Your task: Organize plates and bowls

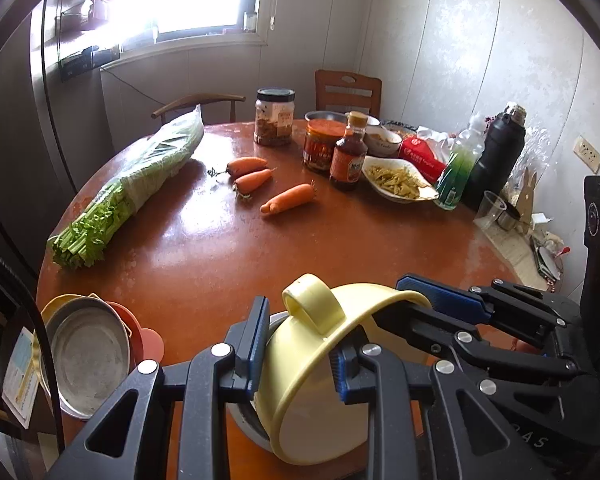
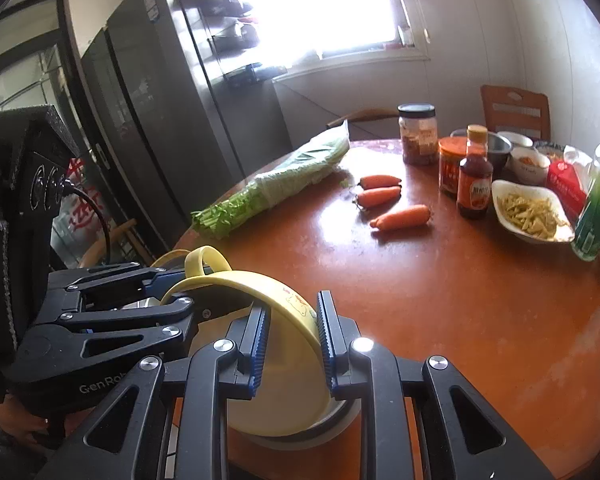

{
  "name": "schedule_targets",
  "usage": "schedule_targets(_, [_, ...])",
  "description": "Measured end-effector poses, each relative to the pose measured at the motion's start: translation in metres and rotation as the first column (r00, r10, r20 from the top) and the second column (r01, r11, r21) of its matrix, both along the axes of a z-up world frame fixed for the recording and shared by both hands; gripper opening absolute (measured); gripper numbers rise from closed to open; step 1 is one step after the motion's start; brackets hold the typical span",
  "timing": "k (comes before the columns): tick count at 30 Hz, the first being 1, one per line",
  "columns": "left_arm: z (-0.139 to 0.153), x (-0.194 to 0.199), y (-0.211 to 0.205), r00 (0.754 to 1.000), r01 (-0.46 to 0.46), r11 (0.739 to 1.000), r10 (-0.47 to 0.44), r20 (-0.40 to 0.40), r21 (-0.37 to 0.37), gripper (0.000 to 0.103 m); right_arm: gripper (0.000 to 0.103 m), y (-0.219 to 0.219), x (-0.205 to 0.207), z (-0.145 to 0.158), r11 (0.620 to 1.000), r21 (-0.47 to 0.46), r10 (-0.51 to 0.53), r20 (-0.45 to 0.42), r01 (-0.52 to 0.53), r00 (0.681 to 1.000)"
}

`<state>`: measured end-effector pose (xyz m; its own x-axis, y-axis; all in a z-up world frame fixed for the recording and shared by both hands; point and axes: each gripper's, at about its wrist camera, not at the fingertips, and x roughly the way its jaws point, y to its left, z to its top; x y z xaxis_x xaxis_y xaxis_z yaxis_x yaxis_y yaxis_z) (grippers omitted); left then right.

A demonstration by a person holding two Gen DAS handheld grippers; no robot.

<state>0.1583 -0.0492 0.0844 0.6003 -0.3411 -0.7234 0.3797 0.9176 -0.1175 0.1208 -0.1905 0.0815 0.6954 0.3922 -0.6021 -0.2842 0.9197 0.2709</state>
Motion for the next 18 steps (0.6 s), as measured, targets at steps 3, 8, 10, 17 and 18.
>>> schedule_targets(3, [-0.006, 0.005, -0.001, 1.000, -0.002, 1.000, 0.002, -0.012, 0.005, 0.028, 0.024, -0.001, 0.004, -0.006, 1.000, 0.004, -0.003, -0.011, 0.003, 1.000])
schedule_targets(8, [-0.013, 0.013, -0.001, 1.000, -0.002, 1.000, 0.003, -0.024, 0.017, 0.028, 0.024, -0.001, 0.011, -0.014, 1.000, 0.008, -0.003, -0.025, 0.004, 1.000])
schedule_targets(10, [-0.016, 0.016, 0.000, 0.999, -0.002, 1.000, 0.003, -0.034, 0.019, 0.028, 0.024, 0.000, 0.014, -0.016, 1.000, 0.007, -0.003, -0.033, 0.003, 0.999])
schedule_targets(17, [-0.027, 0.022, -0.003, 0.998, 0.008, 1.000, -0.006, -0.061, 0.022, 0.028, 0.024, -0.001, 0.018, -0.026, 1.000, -0.006, -0.001, -0.061, 0.001, 0.998])
schedule_targets(18, [-0.029, 0.022, -0.003, 0.998, 0.011, 1.000, -0.010, -0.065, 0.022, 0.028, 0.024, -0.001, 0.017, -0.028, 1.000, -0.007, -0.002, -0.066, 0.002, 0.998])
